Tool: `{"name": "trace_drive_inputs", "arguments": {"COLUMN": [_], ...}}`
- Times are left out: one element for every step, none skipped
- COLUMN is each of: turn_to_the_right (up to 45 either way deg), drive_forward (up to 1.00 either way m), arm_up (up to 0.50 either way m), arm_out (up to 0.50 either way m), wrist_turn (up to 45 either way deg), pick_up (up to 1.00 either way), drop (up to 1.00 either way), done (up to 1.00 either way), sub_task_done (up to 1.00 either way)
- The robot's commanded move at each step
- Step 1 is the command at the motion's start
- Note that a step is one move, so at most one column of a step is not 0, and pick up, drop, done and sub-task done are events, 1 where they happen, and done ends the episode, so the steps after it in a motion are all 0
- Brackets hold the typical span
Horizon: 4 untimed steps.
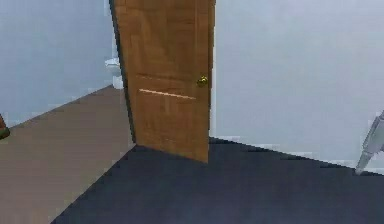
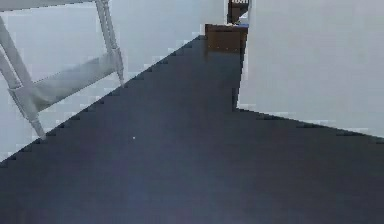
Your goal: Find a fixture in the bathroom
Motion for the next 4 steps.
{"name": "trace_drive_inputs", "arguments": {"turn_to_the_right": [0.0, -36.0, 0.0, -3.0], "drive_forward": [0.45, 0.0, 1.0, 0.0], "arm_up": [0.0, 0.0, 0.0, 0.0], "arm_out": [0.0, 0.0, 0.0, 0.0], "wrist_turn": [0.0, 0.0, 0.0, 0.0], "pick_up": [0.0, 0.0, 0.0, 0.0], "drop": [0.0, 0.0, 0.0, 0.0], "done": [0.0, 0.0, 0.0, 0.0], "sub_task_done": [0.0, 0.0, 0.0, 0.0]}}
